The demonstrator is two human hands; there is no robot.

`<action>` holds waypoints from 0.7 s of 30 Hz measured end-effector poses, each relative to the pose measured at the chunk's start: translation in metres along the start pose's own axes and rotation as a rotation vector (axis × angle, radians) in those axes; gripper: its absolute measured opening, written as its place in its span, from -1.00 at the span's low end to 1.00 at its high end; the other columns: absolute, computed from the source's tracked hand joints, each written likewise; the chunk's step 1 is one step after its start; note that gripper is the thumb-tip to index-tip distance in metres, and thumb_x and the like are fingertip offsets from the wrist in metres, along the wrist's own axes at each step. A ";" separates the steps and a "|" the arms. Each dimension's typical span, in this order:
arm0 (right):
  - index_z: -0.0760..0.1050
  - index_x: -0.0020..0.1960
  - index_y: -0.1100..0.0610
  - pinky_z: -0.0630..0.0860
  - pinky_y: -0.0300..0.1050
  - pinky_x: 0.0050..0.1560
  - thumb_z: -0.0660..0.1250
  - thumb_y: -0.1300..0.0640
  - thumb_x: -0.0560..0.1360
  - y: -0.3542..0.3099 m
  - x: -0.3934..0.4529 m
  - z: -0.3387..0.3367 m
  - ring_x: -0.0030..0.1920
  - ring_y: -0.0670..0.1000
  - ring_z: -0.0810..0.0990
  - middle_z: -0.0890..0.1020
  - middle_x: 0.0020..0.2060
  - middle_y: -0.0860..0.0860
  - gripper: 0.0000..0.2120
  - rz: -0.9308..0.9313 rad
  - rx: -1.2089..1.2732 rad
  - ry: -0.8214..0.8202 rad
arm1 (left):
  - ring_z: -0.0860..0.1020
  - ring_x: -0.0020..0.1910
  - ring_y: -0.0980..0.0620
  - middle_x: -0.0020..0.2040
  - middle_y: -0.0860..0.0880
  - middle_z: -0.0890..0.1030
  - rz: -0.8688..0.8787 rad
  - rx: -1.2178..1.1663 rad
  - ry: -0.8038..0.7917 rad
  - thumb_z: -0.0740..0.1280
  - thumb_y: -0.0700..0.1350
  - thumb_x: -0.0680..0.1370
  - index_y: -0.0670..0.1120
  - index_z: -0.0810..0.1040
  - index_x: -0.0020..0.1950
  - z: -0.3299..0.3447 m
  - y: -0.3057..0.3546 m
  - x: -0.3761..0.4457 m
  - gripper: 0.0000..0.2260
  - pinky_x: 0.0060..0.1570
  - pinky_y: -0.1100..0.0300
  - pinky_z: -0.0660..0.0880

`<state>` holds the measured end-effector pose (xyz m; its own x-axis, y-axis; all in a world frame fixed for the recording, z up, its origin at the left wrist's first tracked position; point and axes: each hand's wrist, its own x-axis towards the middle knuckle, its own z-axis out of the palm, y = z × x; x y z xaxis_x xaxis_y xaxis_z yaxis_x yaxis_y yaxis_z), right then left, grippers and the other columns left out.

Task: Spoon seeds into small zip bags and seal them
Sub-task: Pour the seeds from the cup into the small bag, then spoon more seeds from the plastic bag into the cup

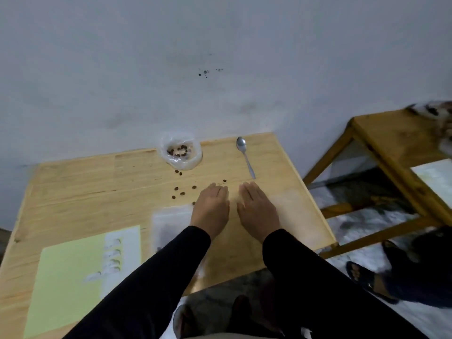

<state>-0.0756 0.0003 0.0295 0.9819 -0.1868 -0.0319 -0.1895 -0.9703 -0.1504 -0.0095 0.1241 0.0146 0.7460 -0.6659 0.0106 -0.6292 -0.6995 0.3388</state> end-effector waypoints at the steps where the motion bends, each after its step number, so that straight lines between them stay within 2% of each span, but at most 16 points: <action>1: 0.45 0.25 0.40 0.45 0.10 0.23 0.18 0.13 0.46 0.018 -0.005 -0.002 0.25 0.26 0.51 0.56 0.18 0.29 -0.54 0.047 0.026 0.003 | 0.53 0.03 -0.17 -0.03 -0.14 0.60 0.035 -0.037 0.024 0.20 -0.17 0.48 -0.19 0.55 0.07 0.003 0.016 0.006 -0.77 0.14 0.04 0.42; 3: 0.31 0.37 0.40 0.28 0.07 0.39 0.14 0.13 0.53 0.051 -0.015 -0.006 0.40 0.24 0.34 0.42 0.33 0.30 -0.50 0.110 0.032 0.002 | 0.48 0.19 -0.16 0.14 -0.15 0.56 0.087 -0.007 -0.001 0.25 -0.14 0.54 -0.21 0.49 0.24 0.014 0.047 0.016 -0.70 0.25 0.04 0.36; 5: 0.17 0.46 0.34 0.13 -0.03 0.46 0.08 0.10 0.60 0.079 -0.025 -0.005 0.49 0.15 0.17 0.27 0.44 0.24 -0.49 0.167 0.020 -0.015 | 0.32 0.37 -0.09 0.35 -0.12 0.42 0.084 0.000 -0.036 0.14 -0.08 0.62 -0.19 0.32 0.41 0.029 0.070 0.027 -0.62 0.38 0.12 0.17; 6: 0.14 0.48 0.31 0.12 -0.06 0.46 0.06 0.08 0.61 0.092 -0.029 0.000 0.50 0.12 0.14 0.24 0.46 0.21 -0.49 0.195 0.018 -0.032 | 0.27 0.40 -0.06 0.38 -0.11 0.38 0.067 -0.019 -0.044 0.11 -0.06 0.64 -0.18 0.27 0.44 0.037 0.078 0.031 -0.61 0.40 0.15 0.12; 8: 0.26 0.42 0.33 0.25 -0.02 0.41 0.02 0.04 0.59 0.115 -0.035 0.011 0.44 0.16 0.29 0.37 0.39 0.24 -0.49 0.250 -0.007 -0.048 | 0.27 0.38 -0.04 0.38 -0.10 0.37 0.051 -0.052 -0.057 0.10 -0.06 0.64 -0.17 0.27 0.43 0.053 0.090 0.039 -0.61 0.39 0.19 0.12; 10: 0.37 0.34 0.36 0.36 0.05 0.35 -0.09 -0.02 0.52 0.133 -0.039 0.028 0.34 0.20 0.43 0.49 0.28 0.26 -0.40 0.270 0.010 -0.149 | 0.29 0.36 -0.05 0.37 -0.11 0.38 0.039 -0.077 -0.072 0.12 -0.06 0.62 -0.18 0.29 0.42 0.066 0.099 0.047 -0.61 0.37 0.20 0.13; 12: 0.35 0.36 0.36 0.32 0.07 0.39 -0.13 -0.04 0.50 0.147 -0.042 0.043 0.35 0.21 0.40 0.47 0.30 0.26 -0.36 0.254 0.015 -0.187 | 0.28 0.38 -0.06 0.39 -0.12 0.36 0.000 -0.093 -0.090 0.15 -0.05 0.61 -0.18 0.27 0.44 0.075 0.105 0.056 -0.58 0.37 0.18 0.14; 14: 0.40 0.32 0.36 0.37 0.07 0.33 -0.07 -0.03 0.48 0.152 -0.044 0.045 0.31 0.21 0.46 0.51 0.26 0.27 -0.38 0.261 0.060 -0.151 | 0.26 0.40 -0.07 0.43 -0.12 0.33 -0.040 -0.102 -0.125 0.15 -0.03 0.62 -0.18 0.20 0.48 0.083 0.109 0.066 -0.53 0.37 0.15 0.18; 16: 0.35 0.36 0.35 0.31 0.03 0.37 -0.10 -0.07 0.45 0.153 -0.045 0.044 0.36 0.20 0.40 0.45 0.31 0.27 -0.32 0.247 0.131 -0.117 | 0.26 0.39 -0.09 0.43 -0.12 0.33 -0.074 -0.112 -0.163 0.15 -0.02 0.62 -0.16 0.15 0.50 0.089 0.113 0.072 -0.51 0.35 0.12 0.24; 19: 0.14 0.48 0.27 0.06 -0.09 0.47 -0.15 -0.11 0.45 0.156 -0.047 0.044 0.50 0.11 0.14 0.22 0.47 0.19 -0.29 0.232 0.206 -0.112 | 0.30 0.34 -0.12 0.37 -0.13 0.37 -0.132 -0.143 -0.159 0.24 -0.05 0.58 -0.15 0.22 0.48 0.093 0.116 0.078 -0.50 0.29 0.09 0.29; 21: 0.14 0.48 0.26 0.05 -0.10 0.47 -0.14 -0.11 0.45 0.159 -0.048 0.048 0.50 0.10 0.13 0.21 0.47 0.18 -0.29 0.244 0.237 -0.111 | 0.33 0.28 -0.14 0.30 -0.15 0.42 -0.170 -0.176 -0.144 0.30 -0.11 0.55 -0.14 0.31 0.43 0.097 0.117 0.082 -0.54 0.24 0.08 0.32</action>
<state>-0.1534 -0.1374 -0.0401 0.9038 -0.3781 -0.2005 -0.4265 -0.8340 -0.3501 -0.0425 -0.0375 -0.0364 0.7909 -0.5815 -0.1904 -0.4405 -0.7571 0.4825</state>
